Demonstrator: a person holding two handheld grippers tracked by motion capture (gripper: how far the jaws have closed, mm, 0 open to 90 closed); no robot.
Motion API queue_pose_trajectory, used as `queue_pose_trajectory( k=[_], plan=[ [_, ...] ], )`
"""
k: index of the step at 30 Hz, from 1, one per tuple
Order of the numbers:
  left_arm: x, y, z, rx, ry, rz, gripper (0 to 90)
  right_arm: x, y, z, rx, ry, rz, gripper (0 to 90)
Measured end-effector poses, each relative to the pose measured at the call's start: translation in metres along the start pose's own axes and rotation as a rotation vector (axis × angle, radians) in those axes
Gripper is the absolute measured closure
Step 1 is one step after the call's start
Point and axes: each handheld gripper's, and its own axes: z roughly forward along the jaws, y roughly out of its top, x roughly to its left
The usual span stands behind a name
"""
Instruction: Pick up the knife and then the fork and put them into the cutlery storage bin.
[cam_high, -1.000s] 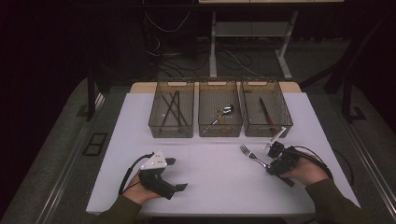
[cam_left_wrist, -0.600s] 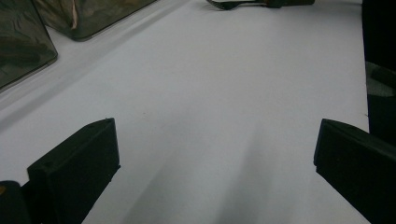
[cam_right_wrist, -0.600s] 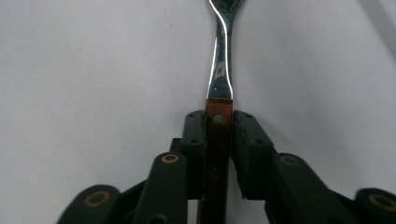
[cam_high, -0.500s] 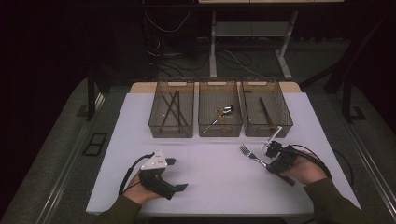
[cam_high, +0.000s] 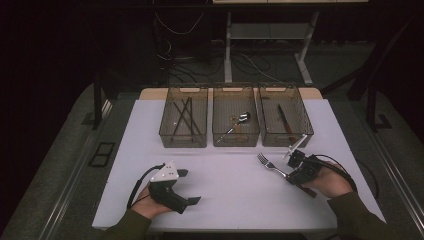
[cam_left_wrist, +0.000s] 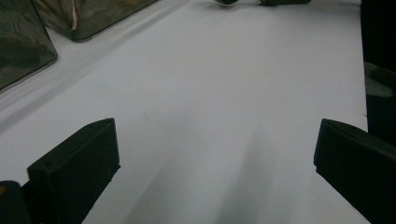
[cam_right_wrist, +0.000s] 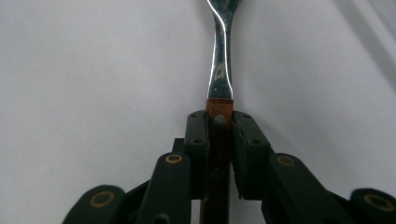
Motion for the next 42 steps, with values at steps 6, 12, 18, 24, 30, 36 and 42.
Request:
queue_pose_trajectory(
  k=[6, 12, 18, 24, 30, 36, 42],
  plan=[
    [0.000, 0.000, 0.000, 0.000, -0.001, 0.000, 0.0, -0.004, -0.003, -0.007, -0.051, 0.016, 0.011, 77.6],
    [0.000, 0.000, 0.000, 0.001, -0.001, 0.001, 0.0, -0.010, -0.006, -0.014, -0.098, 0.026, 0.028, 77.6],
    [0.000, 0.000, 0.000, 0.001, 0.000, -0.002, 0.0, -0.015, -0.008, -0.023, -0.160, 0.017, 0.045, 77.6],
    [0.001, 0.000, 0.001, 0.002, 0.000, -0.006, 0.0, -0.024, -0.007, -0.042, -0.305, -0.008, 0.077, 77.6],
    [0.002, 0.000, 0.001, 0.004, -0.001, -0.009, 0.0, -0.041, -0.002, -0.053, -0.405, -0.020, 0.136, 77.6],
    [0.002, 0.000, 0.001, 0.005, -0.003, -0.007, 0.0, -0.065, 0.011, -0.063, -0.477, -0.052, 0.200, 77.6],
    [0.002, 0.000, 0.002, 0.004, -0.005, -0.004, 0.0, -0.085, 0.027, -0.075, -0.518, -0.097, 0.237, 77.5]
  ],
)
